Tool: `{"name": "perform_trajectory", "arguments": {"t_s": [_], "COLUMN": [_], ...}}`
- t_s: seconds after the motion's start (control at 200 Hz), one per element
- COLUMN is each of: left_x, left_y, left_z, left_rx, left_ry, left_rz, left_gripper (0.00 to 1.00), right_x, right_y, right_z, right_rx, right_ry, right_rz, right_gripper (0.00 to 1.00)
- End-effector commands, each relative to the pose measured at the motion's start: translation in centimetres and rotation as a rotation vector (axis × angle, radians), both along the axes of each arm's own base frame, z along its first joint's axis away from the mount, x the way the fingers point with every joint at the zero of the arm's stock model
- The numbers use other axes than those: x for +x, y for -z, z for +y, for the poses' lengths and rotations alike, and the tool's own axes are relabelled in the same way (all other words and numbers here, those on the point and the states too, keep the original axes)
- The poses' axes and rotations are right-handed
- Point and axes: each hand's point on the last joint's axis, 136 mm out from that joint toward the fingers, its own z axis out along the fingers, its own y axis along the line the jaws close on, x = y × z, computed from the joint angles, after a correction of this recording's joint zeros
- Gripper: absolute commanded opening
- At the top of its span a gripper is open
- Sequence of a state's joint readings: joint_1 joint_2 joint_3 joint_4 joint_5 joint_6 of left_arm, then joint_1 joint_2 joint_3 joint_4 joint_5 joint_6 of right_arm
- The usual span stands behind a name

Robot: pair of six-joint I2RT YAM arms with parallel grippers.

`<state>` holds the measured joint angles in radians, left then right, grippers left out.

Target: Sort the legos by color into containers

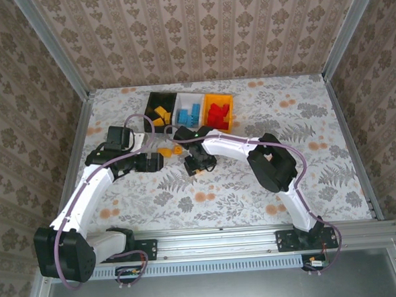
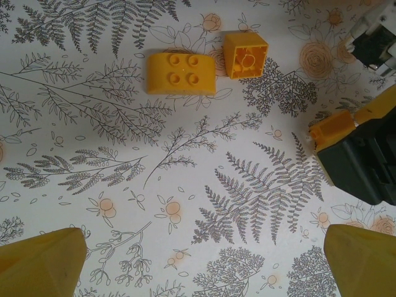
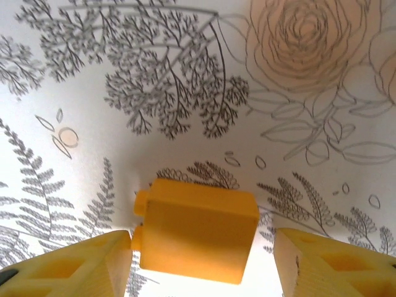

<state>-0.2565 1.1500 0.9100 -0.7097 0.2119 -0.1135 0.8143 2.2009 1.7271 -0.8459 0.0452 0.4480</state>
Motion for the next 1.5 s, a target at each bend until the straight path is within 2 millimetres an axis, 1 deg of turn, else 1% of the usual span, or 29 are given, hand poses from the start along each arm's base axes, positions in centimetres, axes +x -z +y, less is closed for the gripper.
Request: {"name": "perform_trajectory", "arguments": {"t_s": [0.0, 0.125, 0.205, 0.255, 0.34, 0.42, 0.48, 0.61, 0.75, 0.86, 0.95, 0.965, 1.04, 1.15, 1.24, 1.325, 1.395, 1.49], "left_x": [-0.4, -0.5, -0.5, -0.4, -0.5, -0.5, -0.5, -0.5, -0.5, -0.5, -0.4, -0.5, -0.5, -0.5, -0.5, -0.6, -0.5, -0.6], "left_y": [-0.4, -0.4, -0.4, -0.4, -0.4, -0.4, -0.4, -0.4, -0.4, -0.4, -0.4, -0.4, -0.4, -0.5, -0.5, -0.6, -0.6, -0.7], "left_z": [-0.1, -0.1, -0.1, -0.1, -0.2, -0.2, -0.2, -0.2, -0.1, -0.1, -0.2, -0.2, -0.2, -0.2, -0.2, -0.2, -0.2, -0.1], "left_rx": [0.003, 0.001, 0.0, 0.0, -0.001, -0.002, -0.002, -0.002, -0.001, -0.001, -0.002, -0.003, -0.003, -0.004, -0.004, -0.005, -0.005, 0.0], "left_ry": [0.024, 0.026, 0.027, 0.027, 0.028, 0.028, 0.028, 0.028, 0.027, 0.026, 0.027, 0.026, 0.027, 0.028, 0.028, 0.028, 0.028, 0.025], "left_rz": [-0.012, -0.01, -0.01, -0.011, -0.01, -0.01, -0.01, -0.009, -0.011, -0.011, -0.011, -0.01, -0.01, -0.012, -0.014, -0.016, -0.018, -0.023], "left_gripper": [1.0, 1.0, 1.0, 1.0, 1.0, 1.0, 1.0, 1.0, 1.0, 1.0, 1.0, 1.0, 1.0, 1.0, 1.0, 1.0, 1.0, 1.0], "right_x": [0.1, 0.3, 0.2, 0.2, 0.2, 0.4, 0.6, 1.9, 4.3, 6.5, 8.5, 9.0, 10.9, 13.6, 15.6, 17.6, 19.2, 21.2], "right_y": [0.8, 1.2, 1.2, 0.9, 0.1, -1.2, -2.6, -6.4, -11.6, -15.2, -17.3, -18.0, -19.4, -20.7, -21.0, -20.6, -19.5, -18.5], "right_z": [-0.5, -0.4, -0.6, -0.6, -0.8, -0.5, -0.1, 1.3, 3.1, 4.0, 4.9, 5.2, 6.1, 7.2, 8.1, 8.9, 9.3, 10.0], "right_rx": [-0.065, -0.08, -0.084, -0.083, -0.075, -0.037, 0.013, 0.199, 0.465, 0.637, 0.761, 0.794, 0.895, 0.99, 1.014, 1.011, 0.987, 0.99], "right_ry": [-0.001, -0.005, -0.004, -0.004, 0.001, 0.006, 0.016, 0.051, 0.112, 0.154, 0.194, 0.194, 0.225, 0.26, 0.268, 0.268, 0.281, 0.288], "right_rz": [0.002, 0.001, 0.004, -0.002, -0.015, -0.034, -0.043, -0.045, -0.053, -0.06, -0.054, -0.065, -0.069, -0.086, -0.115, -0.145, -0.17, -0.21], "right_gripper": [0.61, 0.55, 0.48, 0.44, 0.42, 0.41, 0.4, 0.4, 0.39, 0.39, 0.39, 0.39, 0.39, 0.38, 0.38, 0.38, 0.38, 0.38]}}
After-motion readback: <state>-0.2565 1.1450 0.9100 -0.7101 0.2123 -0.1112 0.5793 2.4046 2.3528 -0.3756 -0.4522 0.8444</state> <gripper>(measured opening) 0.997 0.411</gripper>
